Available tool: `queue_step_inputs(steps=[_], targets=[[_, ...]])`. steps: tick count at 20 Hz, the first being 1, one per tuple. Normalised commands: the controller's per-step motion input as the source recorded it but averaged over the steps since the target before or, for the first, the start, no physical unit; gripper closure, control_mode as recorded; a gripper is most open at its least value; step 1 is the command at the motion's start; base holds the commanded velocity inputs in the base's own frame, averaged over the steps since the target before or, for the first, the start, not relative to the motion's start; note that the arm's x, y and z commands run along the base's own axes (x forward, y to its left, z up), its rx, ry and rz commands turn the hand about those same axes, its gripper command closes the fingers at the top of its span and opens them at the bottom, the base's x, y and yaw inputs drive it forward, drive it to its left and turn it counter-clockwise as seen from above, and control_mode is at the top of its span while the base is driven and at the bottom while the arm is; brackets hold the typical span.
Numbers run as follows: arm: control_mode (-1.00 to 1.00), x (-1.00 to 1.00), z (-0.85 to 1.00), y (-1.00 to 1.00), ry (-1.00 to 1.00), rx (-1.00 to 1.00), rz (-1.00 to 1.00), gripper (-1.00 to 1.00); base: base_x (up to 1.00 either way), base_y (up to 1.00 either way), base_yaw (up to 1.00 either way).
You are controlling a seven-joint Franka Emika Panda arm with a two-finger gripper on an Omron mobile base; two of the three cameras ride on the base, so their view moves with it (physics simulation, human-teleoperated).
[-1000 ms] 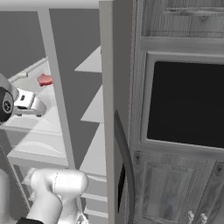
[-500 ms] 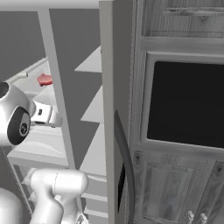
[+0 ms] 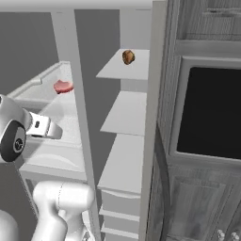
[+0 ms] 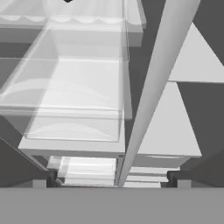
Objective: Pick up the frozen steak from the freezer, place it on any shelf in the fridge, and close the fridge and freezer doors when done.
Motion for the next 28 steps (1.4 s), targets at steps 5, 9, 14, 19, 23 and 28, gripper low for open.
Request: queue_step_inputs(steps=[5, 9, 14, 19, 23, 28], targets=[[1.00, 0.00, 0.00, 0.00, 0.00, 0.00, 0.00, -1.00, 0.00, 0.36, 0.00], [1.00, 0.00, 0.00, 0.00, 0.00, 0.00, 0.00, -1.00, 0.00, 0.47, -0.01], [1.00, 0.00, 0.00, 0.00, 0.00, 0.00, 0.00, -1.00, -0.01, 0.24, -0.01], [1.00, 0.00, 0.00, 0.00, 0.00, 0.00, 0.00, -1.00, -0.38, -0.03, 0.00], [1.00, 0.00, 0.00, 0.00, 0.00, 0.00, 0.00, -1.00, -0.53, -0.09, -0.01], [1.00, 0.00, 0.00, 0.00, 0.00, 0.00, 0.00, -1.00, -0.48, -0.06, -0.01]])
